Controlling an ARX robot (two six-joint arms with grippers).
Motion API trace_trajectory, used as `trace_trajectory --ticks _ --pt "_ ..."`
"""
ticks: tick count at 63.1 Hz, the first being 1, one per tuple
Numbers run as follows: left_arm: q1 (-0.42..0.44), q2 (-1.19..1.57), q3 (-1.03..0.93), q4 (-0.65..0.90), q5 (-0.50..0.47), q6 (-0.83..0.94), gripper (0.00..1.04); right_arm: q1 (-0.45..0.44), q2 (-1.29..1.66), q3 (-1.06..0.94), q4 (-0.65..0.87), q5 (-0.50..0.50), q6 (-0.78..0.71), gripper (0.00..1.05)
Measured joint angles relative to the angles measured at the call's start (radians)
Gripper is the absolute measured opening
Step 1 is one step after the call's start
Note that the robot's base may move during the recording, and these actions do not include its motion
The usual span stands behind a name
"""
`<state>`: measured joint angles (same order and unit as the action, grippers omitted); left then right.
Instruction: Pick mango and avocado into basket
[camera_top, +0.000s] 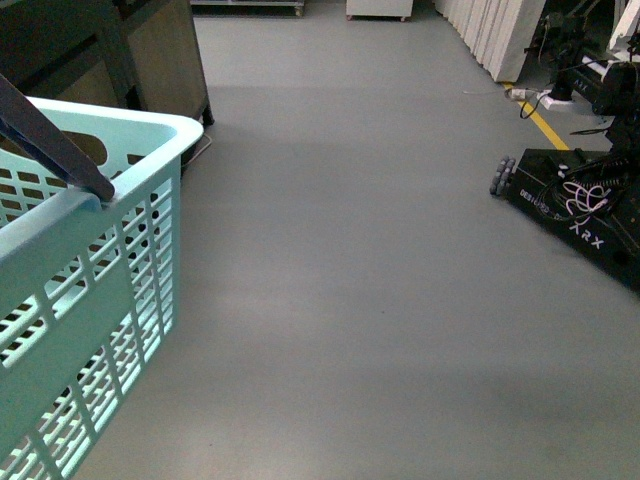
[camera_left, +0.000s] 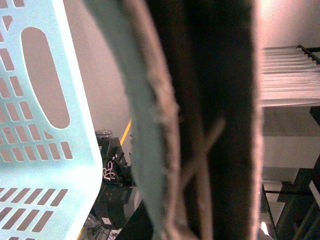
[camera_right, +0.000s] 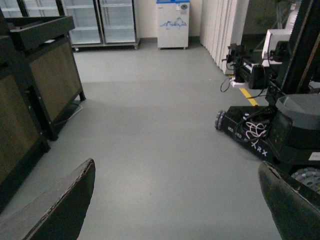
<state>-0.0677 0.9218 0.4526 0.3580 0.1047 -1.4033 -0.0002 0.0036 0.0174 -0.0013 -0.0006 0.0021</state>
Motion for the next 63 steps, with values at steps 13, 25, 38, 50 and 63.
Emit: trace_trajectory --ticks 13,25,38,50,63 --pt "0.0 0.0 0.0 0.0 0.0 -0.001 0.08 0.0 0.0 0.0 0.0 0.0 0.0 0.96" --pt "0.0 0.0 0.0 0.0 0.0 -0.001 0.08 0.0 0.0 0.0 0.0 0.0 0.0 0.96" --pt "0.0 0.0 0.0 0.0 0.0 0.0 0.08 0.0 0.0 0.0 0.0 0.001 0.0 0.96" --pt "0.0 0.0 0.0 0.0 0.0 -0.001 0.07 0.0 0.0 0.0 0.0 0.0 0.0 0.96" --pt "0.0 0.0 0.0 0.0 0.0 0.0 0.07 0.0 0.0 0.0 0.0 0.001 0.0 0.96"
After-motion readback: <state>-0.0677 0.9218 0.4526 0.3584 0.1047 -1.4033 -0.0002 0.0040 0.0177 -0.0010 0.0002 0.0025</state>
